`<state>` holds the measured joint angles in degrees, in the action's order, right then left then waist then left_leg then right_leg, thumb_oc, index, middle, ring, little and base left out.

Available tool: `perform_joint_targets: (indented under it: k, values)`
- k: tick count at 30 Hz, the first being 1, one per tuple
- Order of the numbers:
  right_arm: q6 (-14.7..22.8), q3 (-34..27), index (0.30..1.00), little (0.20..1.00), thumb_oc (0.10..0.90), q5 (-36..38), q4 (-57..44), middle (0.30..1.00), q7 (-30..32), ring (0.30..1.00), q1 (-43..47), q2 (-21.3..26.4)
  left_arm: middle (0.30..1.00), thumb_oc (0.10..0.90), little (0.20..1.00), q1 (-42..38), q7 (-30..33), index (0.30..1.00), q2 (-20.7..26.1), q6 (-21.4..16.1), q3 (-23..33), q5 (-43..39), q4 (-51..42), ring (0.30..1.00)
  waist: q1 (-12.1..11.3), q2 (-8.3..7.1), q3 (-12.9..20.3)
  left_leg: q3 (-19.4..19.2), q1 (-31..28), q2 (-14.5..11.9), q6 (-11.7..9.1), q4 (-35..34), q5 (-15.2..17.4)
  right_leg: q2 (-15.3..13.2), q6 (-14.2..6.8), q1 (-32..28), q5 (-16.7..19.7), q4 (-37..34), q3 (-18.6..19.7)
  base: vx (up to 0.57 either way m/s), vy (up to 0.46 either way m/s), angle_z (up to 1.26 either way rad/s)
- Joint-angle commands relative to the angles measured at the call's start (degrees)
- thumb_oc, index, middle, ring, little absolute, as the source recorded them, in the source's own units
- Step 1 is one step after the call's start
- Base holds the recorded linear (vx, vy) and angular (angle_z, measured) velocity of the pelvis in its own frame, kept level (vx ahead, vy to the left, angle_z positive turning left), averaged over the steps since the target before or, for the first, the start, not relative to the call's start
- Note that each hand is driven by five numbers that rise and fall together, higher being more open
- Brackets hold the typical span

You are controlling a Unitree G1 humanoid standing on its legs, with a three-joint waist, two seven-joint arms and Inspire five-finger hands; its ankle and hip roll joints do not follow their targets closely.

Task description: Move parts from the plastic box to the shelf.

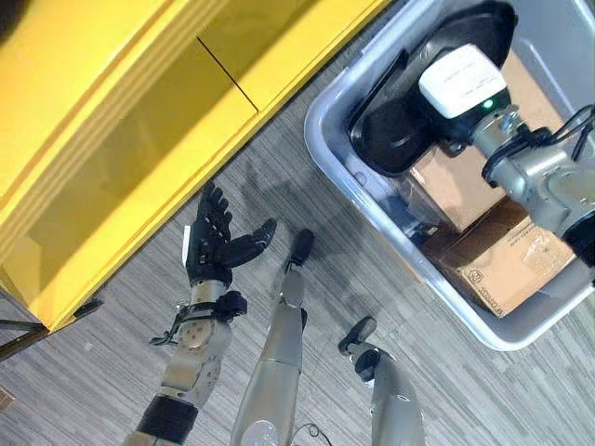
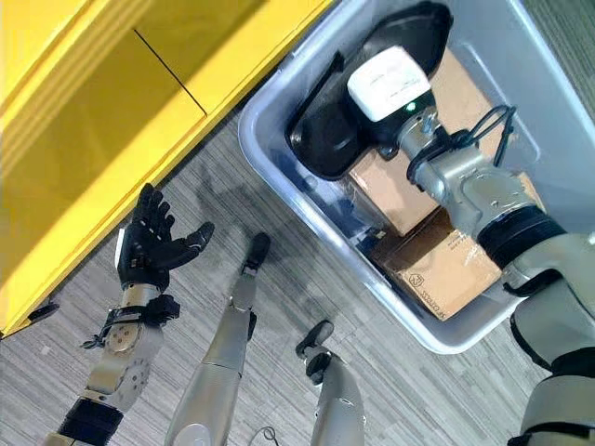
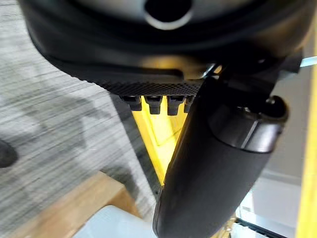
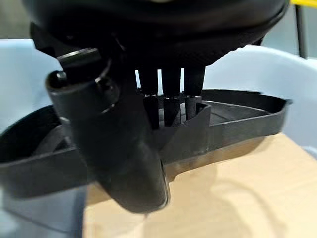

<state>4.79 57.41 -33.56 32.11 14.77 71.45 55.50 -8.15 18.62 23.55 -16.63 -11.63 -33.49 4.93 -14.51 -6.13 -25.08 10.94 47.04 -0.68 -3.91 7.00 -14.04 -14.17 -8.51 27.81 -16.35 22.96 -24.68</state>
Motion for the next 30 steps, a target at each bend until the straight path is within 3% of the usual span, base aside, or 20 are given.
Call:
perform_joint_targets:
  k: [1, 5, 12, 14, 17, 20, 22, 30]
  values:
    - [1.1, -0.4, 0.300, 0.300, 0.400, 0.1, -0.8, 0.300, -1.2, 0.300, 1.3, 2.8, 1.000, 0.900, 1.000, -1.7, -2.1, 1.000, 0.9, -3.9, 1.4, 0.7, -3.6, 1.000, -0.5, -1.48, -4.7, -3.5, -4.5, -1.2, 0.0, 1.8, 6.6, 1.5, -1.0, -17.5, 13.3, -19.0, 4.3, -0.06, 0.052, -0.11]
    - [2.2, -5.3, 0.300, 0.300, 0.400, 0.4, -6.7, 0.300, -2.4, 0.300, -4.4, 7.0, 1.000, 0.900, 1.000, -1.3, -3.2, 1.000, 1.0, -3.0, 1.8, 1.1, -2.5, 1.000, -0.1, -2.07, -4.7, -5.1, -11.9, -2.0, -0.1, -0.4, 5.9, 1.4, -1.6, -23.1, 15.7, -21.5, 5.6, -0.06, 0.055, -0.17]
    - [3.5, -12.8, 0.300, 0.300, 0.400, 0.0, -13.9, 0.300, -3.3, 0.300, -13.1, 11.4, 1.000, 0.900, 1.000, 0.8, -4.7, 1.000, 2.5, -1.9, 2.7, 4.4, -2.3, 1.000, 2.1, -2.99, 0.5, -7.2, -17.6, -4.0, -0.2, -2.9, 5.3, 1.2, -2.5, -26.3, 19.0, -24.1, 7.3, -0.03, 0.028, -0.28]
    - [4.1, -18.4, 0.300, 0.300, 0.400, -0.1, -19.0, 0.300, -2.9, 0.300, -18.0, 13.3, 1.000, 0.900, 1.000, 1.7, -4.6, 1.000, 3.4, -1.6, 4.2, 6.4, -2.7, 1.000, 2.9, -3.55, 2.8, -8.9, -19.9, -5.7, -0.3, -3.3, 5.5, 1.2, -3.0, -26.9, 20.0, -25.3, 9.0, -0.05, 0.001, -0.37]
    - [4.7, -23.3, 0.300, 0.300, 0.400, 0.3, -22.0, 0.300, -2.6, 0.300, -22.1, 14.4, 1.000, 0.900, 1.000, 2.1, -4.6, 1.000, 4.1, -1.4, 5.3, 8.8, -2.8, 1.000, 4.3, -3.84, 4.8, -10.1, -21.4, -6.9, -0.5, -3.2, 5.6, 1.3, -3.0, -27.7, 20.0, -25.9, 9.6, -0.02, -0.030, -0.52]
    - [6.2, -30.1, 0.300, 0.300, 0.400, 1.4, -27.5, 0.300, -3.0, 0.300, -27.2, 16.0, 1.000, 0.900, 1.000, 1.7, -3.8, 1.000, 8.5, -1.3, 6.2, 19.0, -4.1, 1.000, 5.9, -3.98, 7.6, -11.5, -24.4, -8.7, -0.9, -3.7, 6.1, 1.5, -3.0, -28.7, 18.7, -25.8, 11.3, 0.00, -0.039, -0.34]
    - [7.2, -33.5, 0.300, 0.300, 0.400, 2.9, -30.7, 0.300, -3.1, 0.300, -29.5, 15.8, 1.000, 0.900, 1.000, 1.5, -4.3, 1.000, 8.5, -1.9, 6.2, 18.4, -4.3, 1.000, 6.8, -3.95, 9.2, -12.6, -25.6, -9.5, -1.0, -4.8, 5.4, 1.7, -2.9, -28.6, 18.5, -26.0, 12.1, 0.00, -0.013, -0.31]
    - [10.9, -39.9, 0.300, 0.300, 0.400, 11.8, -36.9, 0.300, -4.8, 0.300, -32.2, 15.1, 1.000, 0.900, 1.000, -1.0, -0.7, 1.000, 15.8, -2.7, 7.1, 35.6, -7.0, 1.000, 10.2, -3.28, 14.1, -15.8, -31.2, -11.8, -2.0, -8.2, 4.3, 2.5, -2.7, -30.0, 17.0, -26.4, 14.7, 0.03, -0.020, -0.25]
